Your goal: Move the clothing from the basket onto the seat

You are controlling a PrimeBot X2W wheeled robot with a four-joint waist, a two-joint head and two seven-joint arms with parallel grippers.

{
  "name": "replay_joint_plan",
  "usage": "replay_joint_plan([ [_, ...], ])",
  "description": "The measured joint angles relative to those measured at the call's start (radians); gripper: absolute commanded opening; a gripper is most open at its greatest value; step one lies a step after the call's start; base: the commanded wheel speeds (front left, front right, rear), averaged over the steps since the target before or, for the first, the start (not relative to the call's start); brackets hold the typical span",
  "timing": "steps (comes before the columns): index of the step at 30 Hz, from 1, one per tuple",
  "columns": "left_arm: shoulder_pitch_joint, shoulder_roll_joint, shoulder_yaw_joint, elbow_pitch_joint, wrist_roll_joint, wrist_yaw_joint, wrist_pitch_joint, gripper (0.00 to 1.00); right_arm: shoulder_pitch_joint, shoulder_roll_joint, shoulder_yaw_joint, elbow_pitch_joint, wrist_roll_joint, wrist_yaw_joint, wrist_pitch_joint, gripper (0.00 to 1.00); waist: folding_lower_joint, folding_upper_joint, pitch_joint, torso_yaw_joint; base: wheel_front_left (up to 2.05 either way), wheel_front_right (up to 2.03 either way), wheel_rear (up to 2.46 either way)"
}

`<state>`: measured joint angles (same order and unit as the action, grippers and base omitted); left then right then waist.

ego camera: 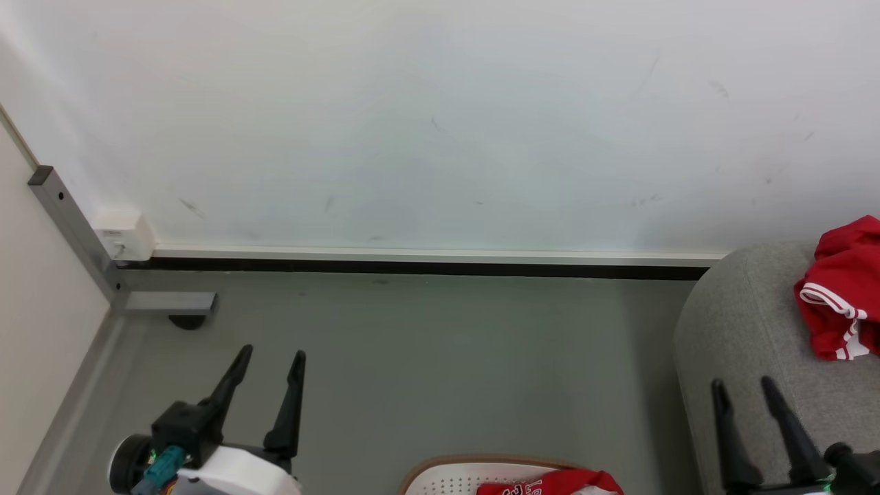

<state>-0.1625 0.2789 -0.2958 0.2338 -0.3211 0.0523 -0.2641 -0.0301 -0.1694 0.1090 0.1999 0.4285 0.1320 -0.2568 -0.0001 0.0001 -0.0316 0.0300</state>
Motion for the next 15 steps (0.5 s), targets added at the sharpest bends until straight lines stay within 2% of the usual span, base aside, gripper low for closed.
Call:
replay_joint_plan([
  [6,0.073,-0.050,0.085,-0.009,0.082,-0.003,0.000,1.00,0.032,0.047,0.028,-0.003,-0.045,0.000,-0.002,1.00,0.0000,0.0000,-0.008,-0.019,0.00,0.00,0.00],
  [15,0.123,-0.132,0.159,-0.011,0.151,-0.048,0.000,1.00,0.034,0.084,0.039,0.007,-0.088,0.000,-0.001,1.00,0.0001,0.0000,-0.016,-0.041,0.00,0.00,0.00],
])
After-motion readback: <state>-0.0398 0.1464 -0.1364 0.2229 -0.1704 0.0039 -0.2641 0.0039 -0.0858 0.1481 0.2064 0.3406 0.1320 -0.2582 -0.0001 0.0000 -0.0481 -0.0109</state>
